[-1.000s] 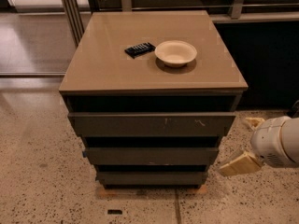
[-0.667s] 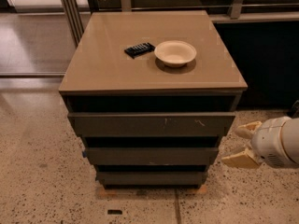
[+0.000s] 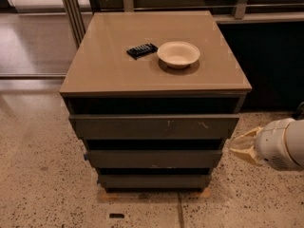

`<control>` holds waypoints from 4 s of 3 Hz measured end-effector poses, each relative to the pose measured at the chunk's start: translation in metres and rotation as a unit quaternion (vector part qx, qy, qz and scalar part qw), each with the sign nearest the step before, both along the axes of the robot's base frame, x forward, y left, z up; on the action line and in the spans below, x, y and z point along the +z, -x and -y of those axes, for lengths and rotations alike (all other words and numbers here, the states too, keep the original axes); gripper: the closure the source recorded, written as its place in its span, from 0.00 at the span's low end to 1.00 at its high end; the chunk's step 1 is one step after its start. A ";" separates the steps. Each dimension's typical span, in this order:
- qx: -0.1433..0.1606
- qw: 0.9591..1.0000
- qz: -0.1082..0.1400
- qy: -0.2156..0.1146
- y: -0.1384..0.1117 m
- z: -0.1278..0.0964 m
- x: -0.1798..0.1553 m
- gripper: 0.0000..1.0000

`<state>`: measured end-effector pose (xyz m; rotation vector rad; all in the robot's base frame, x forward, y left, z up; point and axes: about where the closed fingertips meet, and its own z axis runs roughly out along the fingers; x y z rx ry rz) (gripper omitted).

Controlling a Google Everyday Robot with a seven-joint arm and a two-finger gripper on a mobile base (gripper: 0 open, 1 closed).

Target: Open top drawer

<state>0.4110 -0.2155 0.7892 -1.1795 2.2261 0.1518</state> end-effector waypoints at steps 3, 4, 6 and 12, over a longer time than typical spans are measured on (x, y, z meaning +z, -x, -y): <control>-0.047 0.995 0.079 -0.041 -0.049 0.037 -0.070 1.00; -0.088 0.984 0.148 -0.055 -0.108 0.068 -0.082 1.00; -0.094 0.980 0.156 -0.084 -0.117 0.067 -0.084 1.00; 0.021 0.960 0.159 -0.228 -0.205 -0.037 -0.072 1.00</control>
Offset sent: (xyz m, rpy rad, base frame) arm 0.0862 -0.0714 -0.0671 0.0742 -0.3663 -0.2206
